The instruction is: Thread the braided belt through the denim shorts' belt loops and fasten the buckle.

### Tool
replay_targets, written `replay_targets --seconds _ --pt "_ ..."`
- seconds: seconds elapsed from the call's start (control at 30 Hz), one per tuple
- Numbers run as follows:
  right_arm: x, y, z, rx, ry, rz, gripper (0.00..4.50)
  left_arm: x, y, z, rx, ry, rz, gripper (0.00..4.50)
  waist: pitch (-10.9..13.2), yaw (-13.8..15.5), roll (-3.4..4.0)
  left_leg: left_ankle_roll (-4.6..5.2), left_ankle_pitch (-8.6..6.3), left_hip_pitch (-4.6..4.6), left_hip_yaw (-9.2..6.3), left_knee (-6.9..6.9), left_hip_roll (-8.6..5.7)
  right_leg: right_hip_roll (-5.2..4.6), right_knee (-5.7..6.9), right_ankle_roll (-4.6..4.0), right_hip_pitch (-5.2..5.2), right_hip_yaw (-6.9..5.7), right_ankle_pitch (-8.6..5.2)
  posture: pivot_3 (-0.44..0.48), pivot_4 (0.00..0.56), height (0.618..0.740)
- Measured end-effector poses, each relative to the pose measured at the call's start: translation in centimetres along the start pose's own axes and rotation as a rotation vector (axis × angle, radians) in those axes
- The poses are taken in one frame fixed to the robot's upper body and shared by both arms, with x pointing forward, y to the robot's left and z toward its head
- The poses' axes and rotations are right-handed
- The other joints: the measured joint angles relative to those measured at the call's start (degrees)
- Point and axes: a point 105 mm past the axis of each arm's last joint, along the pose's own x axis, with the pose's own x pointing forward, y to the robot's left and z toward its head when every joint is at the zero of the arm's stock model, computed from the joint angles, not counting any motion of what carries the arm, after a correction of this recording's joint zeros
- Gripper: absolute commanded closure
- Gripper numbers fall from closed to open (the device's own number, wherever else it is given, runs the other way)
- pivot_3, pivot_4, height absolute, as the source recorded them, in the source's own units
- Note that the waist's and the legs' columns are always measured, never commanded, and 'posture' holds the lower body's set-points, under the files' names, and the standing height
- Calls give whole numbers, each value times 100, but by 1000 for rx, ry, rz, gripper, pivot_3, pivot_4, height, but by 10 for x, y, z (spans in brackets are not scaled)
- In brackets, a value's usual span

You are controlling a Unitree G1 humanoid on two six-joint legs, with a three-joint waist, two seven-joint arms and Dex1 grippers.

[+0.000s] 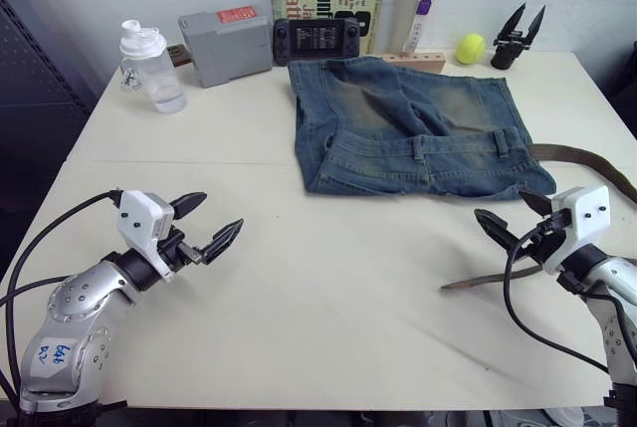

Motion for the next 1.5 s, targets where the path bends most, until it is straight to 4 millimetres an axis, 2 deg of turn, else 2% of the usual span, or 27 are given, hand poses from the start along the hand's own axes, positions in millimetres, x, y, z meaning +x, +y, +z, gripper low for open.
replay_targets --seconds 0.6,0.77,0.87,1.03,1.17,1.37,1.43,1.5 --pt "3 2 5 -18 -4 43 79 2 -7 3 20 -14 -65 0 0 2 0 0 0 -1 1 0 -1 0 0 0 0 -1 0 0 150 731" --pt "-5 4 7 -45 64 154 79 10 -12 12 31 -37 -118 0 0 2 0 0 0 -1 1 -1 -1 0 1 0 0 -2 0 0 150 731" --pt "-17 9 7 -71 156 290 79 10 -28 9 40 12 -248 0 1 -1 1 1 0 -1 0 0 -1 0 -2 0 0 -1 0 0 150 731" --pt "-33 15 19 -178 327 549 79 2 -62 5 130 129 -543 0 2 -2 3 2 -1 4 1 1 1 1 -4 0 5 2 0 0 150 731" --pt "-46 16 6 -262 529 716 79 1 -74 11 157 131 -654 0 2 8 1 3 -1 -2 -1 4 1 1 -10 -1 6 -3 0 0 150 731" --pt "-50 12 -29 -401 688 764 79 3 -83 13 123 105 -669 0 3 5 1 3 -1 -2 -3 7 1 -1 -8 -1 6 -2 0 0 150 731" --pt "-50 8 -36 -433 710 753 79 4 -86 15 118 96 -668 0 3 -2 1 3 -1 -1 -4 7 1 -1 -8 -1 6 -1 0 0 150 731" --pt "-47 -1 -42 -486 734 716 600 4 -86 15 108 97 -662 0 3 -9 2 3 -1 0 -4 10 1 -1 -6 -1 6 0 0 0 150 731"
